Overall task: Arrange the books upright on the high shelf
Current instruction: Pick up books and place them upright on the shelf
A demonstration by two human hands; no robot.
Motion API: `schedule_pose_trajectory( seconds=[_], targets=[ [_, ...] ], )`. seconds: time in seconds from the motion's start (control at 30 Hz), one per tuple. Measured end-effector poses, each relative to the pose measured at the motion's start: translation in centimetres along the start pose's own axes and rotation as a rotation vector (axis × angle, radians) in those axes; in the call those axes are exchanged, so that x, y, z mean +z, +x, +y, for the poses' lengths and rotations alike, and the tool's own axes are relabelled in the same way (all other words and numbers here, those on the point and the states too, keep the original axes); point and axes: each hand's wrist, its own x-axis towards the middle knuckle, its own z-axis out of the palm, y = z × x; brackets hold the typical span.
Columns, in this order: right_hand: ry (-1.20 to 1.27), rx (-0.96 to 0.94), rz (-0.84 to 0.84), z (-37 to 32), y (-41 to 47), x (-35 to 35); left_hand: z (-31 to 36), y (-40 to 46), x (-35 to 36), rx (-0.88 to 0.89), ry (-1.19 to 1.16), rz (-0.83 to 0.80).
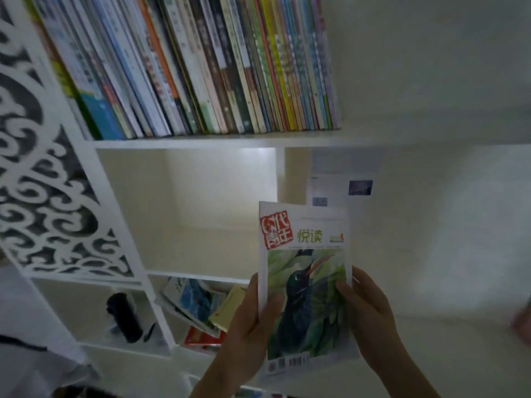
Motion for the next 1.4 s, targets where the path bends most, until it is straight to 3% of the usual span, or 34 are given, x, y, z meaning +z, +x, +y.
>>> schedule_pose_trajectory(
  seconds=[0.03, 0.07, 0.13, 0.27, 0.3, 0.33, 0.37, 0.5, 0.6, 0.73, 0.87, 1.07, 1.13, 1.23, 1.4],
  targets=[
    [0.017, -0.031, -0.001, -0.9, -0.5, 1.3, -2.5, 0.6, -2.7, -0.016, 0.061, -0.062],
    [0.027, -0.067, 0.008, -1.8, -0.9, 2.6, -6.1, 1.6, -5.7, -0.053, 0.169, 0.046],
    [0.026, -0.162, 0.012, -4.1, -1.2, 5.7, -8.5, 4.3, -8.5, 0.108, 0.2, 0.115],
    [-0.044, -0.371, -0.055, -9.7, 0.2, 13.7, 11.3, -0.7, -8.4, 0.229, 0.053, 0.194],
    [-0.069, -0.417, -0.083, -11.0, 0.7, 16.0, 17.0, -4.8, -8.4, 0.218, 0.119, 0.199],
    [-0.087, -0.456, -0.107, -12.3, 1.4, 18.2, 14.8, 0.9, -9.9, 0.35, 0.079, 0.232],
    [-0.102, -0.492, -0.128, -13.5, 2.1, 20.4, 16.7, 1.0, -11.0, 0.27, 0.101, 0.253],
    [-0.154, -0.551, -0.198, -16.1, 4.8, 27.7, 21.3, 2.7, -15.5, 0.513, 0.396, 0.33],
    [-0.228, -0.493, -0.22, -17.0, 6.3, 30.3, 23.0, 3.7, -16.6, 0.581, 0.421, 0.491],
    [-0.131, -0.464, -0.212, -18.9, 6.7, 28.4, 23.9, 5.5, -14.5, 0.588, 0.42, 0.527],
    [-0.187, -0.558, -0.015, -22.7, 7.5, 22.5, 24.3, 8.2, -8.3, 0.606, 0.406, 0.437],
    [-0.754, -0.795, 0.493, -28.3, 9.1, 13.5, 24.3, 13.5, 5.2, 0.798, 0.506, 0.413],
    [-0.786, -0.787, 0.389, -29.8, 9.4, 12.1, 24.5, 15.5, 8.9, 0.83, 0.53, 0.432],
    [-0.65, -0.671, 0.079, -31.2, 9.6, 11.5, 24.3, 18.5, 12.4, 0.893, 0.524, 0.396],
    [-0.531, -0.455, -0.033, -31.2, 13.7, 9.0, 22.6, 22.2, 13.7, 0.86, 0.691, 0.281]
  ],
)
